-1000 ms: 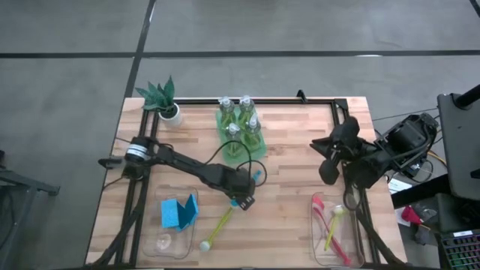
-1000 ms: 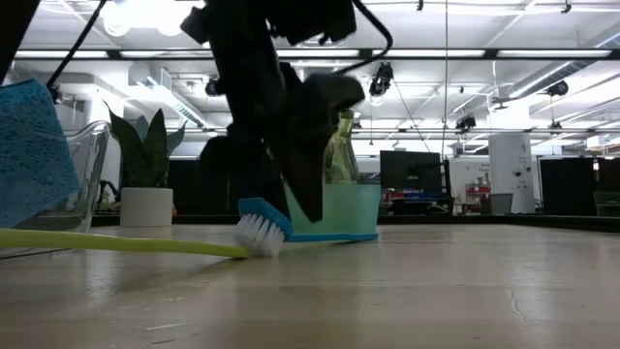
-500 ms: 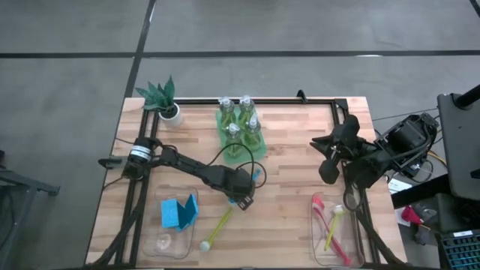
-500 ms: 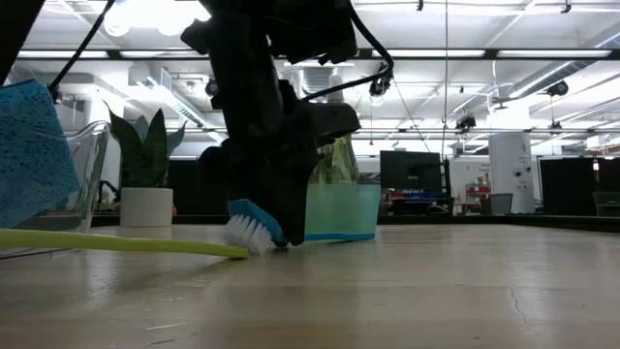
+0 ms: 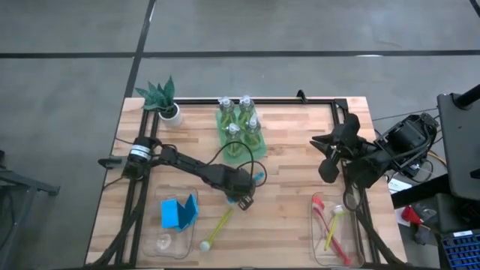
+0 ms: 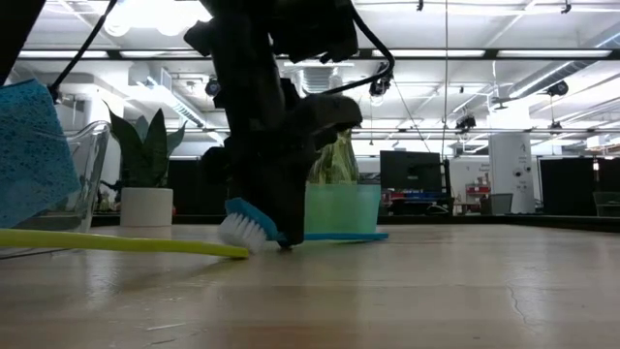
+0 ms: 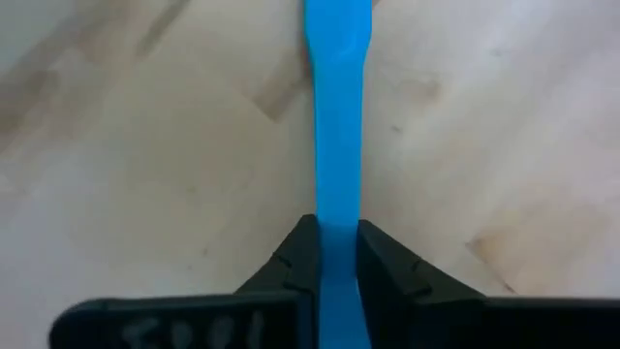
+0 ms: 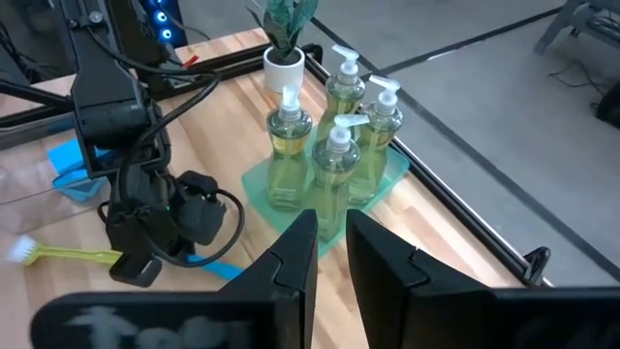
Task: Pick & Place Kitchen Sink Supplies
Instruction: Put the blue dish brush into the right transparent bin
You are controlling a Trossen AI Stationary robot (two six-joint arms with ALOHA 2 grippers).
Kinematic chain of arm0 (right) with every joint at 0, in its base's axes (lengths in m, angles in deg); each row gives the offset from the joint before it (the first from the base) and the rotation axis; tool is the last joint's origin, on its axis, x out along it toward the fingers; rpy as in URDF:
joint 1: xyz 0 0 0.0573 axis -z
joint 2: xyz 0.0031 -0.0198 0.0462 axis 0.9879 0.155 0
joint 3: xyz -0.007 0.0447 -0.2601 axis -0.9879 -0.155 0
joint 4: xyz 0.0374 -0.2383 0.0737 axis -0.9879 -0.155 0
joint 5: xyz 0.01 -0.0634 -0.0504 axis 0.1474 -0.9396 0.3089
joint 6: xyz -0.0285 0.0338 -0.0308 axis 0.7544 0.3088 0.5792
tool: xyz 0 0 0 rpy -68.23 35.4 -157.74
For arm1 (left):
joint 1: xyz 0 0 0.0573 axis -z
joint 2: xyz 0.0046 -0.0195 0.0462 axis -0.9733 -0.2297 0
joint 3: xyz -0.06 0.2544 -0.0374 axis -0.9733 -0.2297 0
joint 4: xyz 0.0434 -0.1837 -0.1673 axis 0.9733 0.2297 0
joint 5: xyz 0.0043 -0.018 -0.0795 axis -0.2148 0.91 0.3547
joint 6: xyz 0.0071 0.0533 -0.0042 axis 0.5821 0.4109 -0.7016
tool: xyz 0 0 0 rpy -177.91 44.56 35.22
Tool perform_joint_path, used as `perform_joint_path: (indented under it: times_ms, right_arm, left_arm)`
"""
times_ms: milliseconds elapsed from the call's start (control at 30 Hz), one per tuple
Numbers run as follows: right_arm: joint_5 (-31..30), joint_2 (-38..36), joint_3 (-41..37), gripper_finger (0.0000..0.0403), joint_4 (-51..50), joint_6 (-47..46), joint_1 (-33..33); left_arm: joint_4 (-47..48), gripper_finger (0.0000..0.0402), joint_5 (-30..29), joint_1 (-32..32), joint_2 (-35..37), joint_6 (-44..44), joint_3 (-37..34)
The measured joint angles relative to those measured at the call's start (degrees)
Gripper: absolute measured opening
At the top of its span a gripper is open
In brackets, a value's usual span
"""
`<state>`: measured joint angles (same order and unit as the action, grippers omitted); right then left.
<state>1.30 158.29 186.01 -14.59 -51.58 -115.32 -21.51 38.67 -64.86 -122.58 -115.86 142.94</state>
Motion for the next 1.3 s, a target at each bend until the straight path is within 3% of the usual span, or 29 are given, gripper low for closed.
perform_joint_path:
  times_ms: [267, 533, 700, 800, 1000, 1167, 1300]
  right_arm:
    - [2.03, 0.02, -0.02, 0.0056, 0.0, -1.3, 0.0]
    - [7.58, -0.09, -0.02, 0.0056, -0.17, -1.38, -0.03]
    - [17.42, 0.16, -0.02, 0.0056, -0.22, 0.52, -0.79]
    - [23.59, 0.84, -0.04, 0.0056, -0.17, 1.61, -1.57]
    - [27.32, 4.52, -0.07, 0.0069, 3.81, 9.58, -4.48]
    - [27.46, 8.97, -0.08, 0.0109, 6.0, 17.0, -7.57]
    - [25.29, 14.21, -0.15, 0.015, 6.01, 20.06, -8.5]
  left_arm:
    - [-0.18, 0.0036, 2.41, 0.07, 1.87, 1.07, 3.73]
    - [-2.84, 0.0051, 7.61, 0.71, 2.18, 8.21, 14.82]
    - [-2.38, 0.0037, 8.52, 1.4, 2.18, 15.1, 22.07]
    - [-1.35, 0.0035, 13.0, 1.38, 2.18, 16.54, 25.77]
    - [-1.53, 0.005, 23.1, 0.44, 2.2, 6.51, 29.71]
    - [-2.27, 0.0042, 30.72, -0.16, 2.2, -3.48, 29.75]
    - [-3.93, 0.0043, 32.68, -0.3, 2.2, -6.85, 29.75]
